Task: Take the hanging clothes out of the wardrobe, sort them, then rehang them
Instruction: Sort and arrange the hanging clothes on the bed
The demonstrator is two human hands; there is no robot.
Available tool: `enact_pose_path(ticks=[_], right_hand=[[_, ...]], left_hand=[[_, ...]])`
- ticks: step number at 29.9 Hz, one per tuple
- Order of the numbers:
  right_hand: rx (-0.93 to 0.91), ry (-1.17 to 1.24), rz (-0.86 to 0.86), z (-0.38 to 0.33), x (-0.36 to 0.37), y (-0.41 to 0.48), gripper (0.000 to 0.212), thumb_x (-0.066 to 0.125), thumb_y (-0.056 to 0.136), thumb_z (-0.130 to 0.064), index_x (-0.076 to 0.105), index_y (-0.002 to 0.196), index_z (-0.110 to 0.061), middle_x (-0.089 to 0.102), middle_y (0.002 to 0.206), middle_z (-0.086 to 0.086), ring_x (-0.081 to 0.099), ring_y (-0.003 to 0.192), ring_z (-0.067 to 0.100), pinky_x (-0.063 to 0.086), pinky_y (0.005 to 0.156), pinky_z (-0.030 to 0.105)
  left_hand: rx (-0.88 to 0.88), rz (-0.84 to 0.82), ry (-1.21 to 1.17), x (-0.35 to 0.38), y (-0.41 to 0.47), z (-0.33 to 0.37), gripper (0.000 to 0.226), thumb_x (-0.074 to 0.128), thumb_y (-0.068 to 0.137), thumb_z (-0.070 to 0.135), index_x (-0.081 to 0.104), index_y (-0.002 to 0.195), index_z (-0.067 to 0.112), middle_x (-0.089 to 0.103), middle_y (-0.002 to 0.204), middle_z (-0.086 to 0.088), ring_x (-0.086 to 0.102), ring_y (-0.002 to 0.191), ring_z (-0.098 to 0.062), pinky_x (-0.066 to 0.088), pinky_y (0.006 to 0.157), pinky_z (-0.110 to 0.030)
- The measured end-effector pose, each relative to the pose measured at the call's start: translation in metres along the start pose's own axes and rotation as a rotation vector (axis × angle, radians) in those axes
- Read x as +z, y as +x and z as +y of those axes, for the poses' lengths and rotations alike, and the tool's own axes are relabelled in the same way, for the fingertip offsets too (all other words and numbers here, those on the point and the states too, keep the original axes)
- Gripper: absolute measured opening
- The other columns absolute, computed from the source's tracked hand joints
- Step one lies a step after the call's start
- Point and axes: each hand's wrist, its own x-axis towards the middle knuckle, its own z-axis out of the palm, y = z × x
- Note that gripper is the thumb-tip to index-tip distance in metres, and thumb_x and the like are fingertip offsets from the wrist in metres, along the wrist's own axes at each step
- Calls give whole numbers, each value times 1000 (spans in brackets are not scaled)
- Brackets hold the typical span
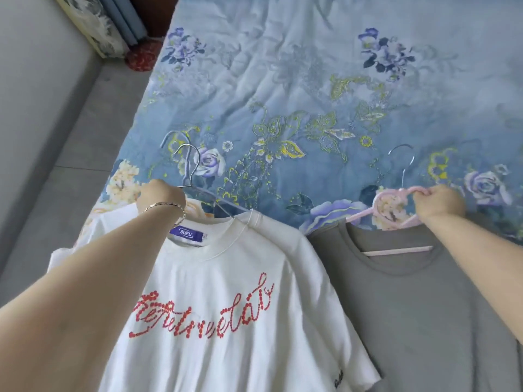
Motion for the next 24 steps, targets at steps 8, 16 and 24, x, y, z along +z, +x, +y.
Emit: enact_pose_path(ticks=[8, 16, 24], right_hand=[[-715, -25, -225, -27, 93, -121, 25, 48, 86, -23, 64, 95, -6, 61, 100, 15, 58, 99, 36, 42, 84, 39], [-643, -276, -444, -63, 139, -178, 34, 49, 92, -41, 59, 115, -17, 56, 121, 5, 43, 118, 26, 32, 97, 31], [-555, -44, -336, -81, 131, -161, 21, 54, 92, -24, 64, 105, -11, 59, 112, 11, 53, 107, 31, 40, 78, 34]], left_hand=[[429, -52, -250, 65, -14, -40, 50, 52, 83, -5, 45, 132, 5, 30, 140, -19, 49, 115, -34, 33, 101, -27], [375, -172, 1, 66, -89, -112, 58, 55, 87, 14, 33, 140, 17, 12, 152, -10, 16, 142, -27, 17, 115, -39], [375, -286, -13, 44, -115, -118, 58, 50, 92, 16, 25, 144, 13, 10, 154, -10, 14, 143, -27, 16, 115, -34]])
